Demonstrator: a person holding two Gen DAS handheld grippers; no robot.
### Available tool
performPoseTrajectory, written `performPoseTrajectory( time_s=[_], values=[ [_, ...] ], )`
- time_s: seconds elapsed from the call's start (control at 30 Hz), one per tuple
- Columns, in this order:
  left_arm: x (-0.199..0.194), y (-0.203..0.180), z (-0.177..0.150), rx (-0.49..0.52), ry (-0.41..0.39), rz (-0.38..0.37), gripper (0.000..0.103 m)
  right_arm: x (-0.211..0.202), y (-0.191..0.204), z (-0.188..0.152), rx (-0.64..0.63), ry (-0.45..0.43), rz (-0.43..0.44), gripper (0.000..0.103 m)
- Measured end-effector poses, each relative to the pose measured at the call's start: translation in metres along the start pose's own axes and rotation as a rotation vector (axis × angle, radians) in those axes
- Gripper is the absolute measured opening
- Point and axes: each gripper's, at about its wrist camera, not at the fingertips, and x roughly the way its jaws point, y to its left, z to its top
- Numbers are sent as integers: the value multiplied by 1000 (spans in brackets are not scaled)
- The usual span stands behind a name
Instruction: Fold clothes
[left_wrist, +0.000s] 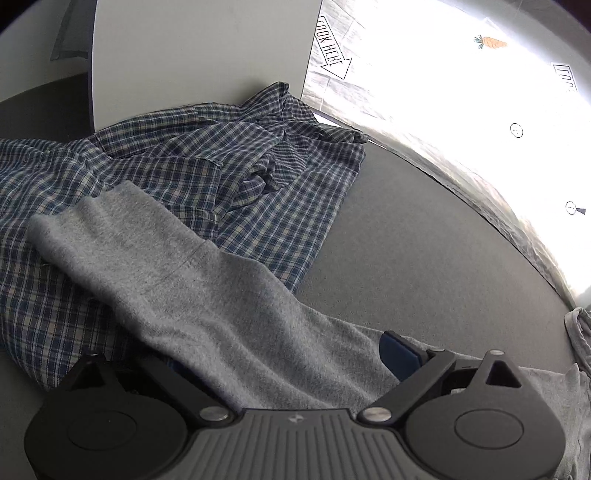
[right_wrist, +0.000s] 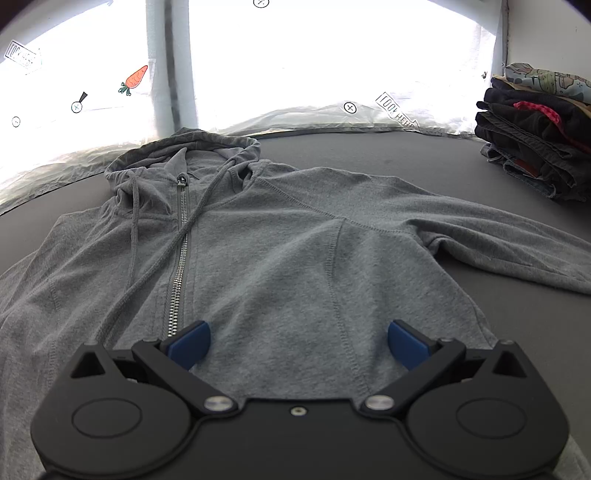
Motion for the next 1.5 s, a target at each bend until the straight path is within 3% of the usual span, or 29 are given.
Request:
performPoseTrajectory(
  time_s=[0.03,0.07,0.13,0.17,0.33,0.5,0.57,0.6,0.63,0.73,0.87,1.1,1.27,1.37,1.43,1.5],
  values=[
    [0,-3,3,24,3,27,52,0,0,0,0,0,0,103],
    [0,-6,6,44,4,38,48,0,0,0,0,0,0,103],
    [-8,-13,11,65,-17,13,31,0,0,0,0,0,1,103],
    [-12,-17,14,73,-31,-4,29,0,0,0,0,0,1,103],
    [-47,-71,26,195,-107,-189,9,0,-1,0,1,-1,2,103],
    [-90,-175,2,451,-101,-533,9,0,-1,0,1,-2,4,103],
    [-99,-211,-17,540,-42,-654,15,0,-2,0,2,-2,5,103],
    [-99,-228,-31,593,6,-704,26,0,-2,0,3,-3,5,103],
    [-95,-242,-45,645,57,-736,39,0,-2,0,3,-3,5,103],
    [-76,-259,-76,700,209,-737,46,-1,-1,0,1,-2,4,103],
    [-55,-242,-83,609,322,-714,57,0,0,1,-4,0,0,103],
    [-41,-223,-71,534,349,-615,59,4,2,5,8,4,-19,103],
    [-39,-212,-60,437,379,-637,61,10,4,18,31,86,-35,103],
    [-35,-196,-50,311,408,-680,64,16,0,34,83,178,-17,103],
    [-31,-184,-43,227,431,-697,65,14,-10,42,201,208,52,101],
    [-27,-172,-38,157,446,-700,65,11,-20,48,356,223,108,88]
  ],
)
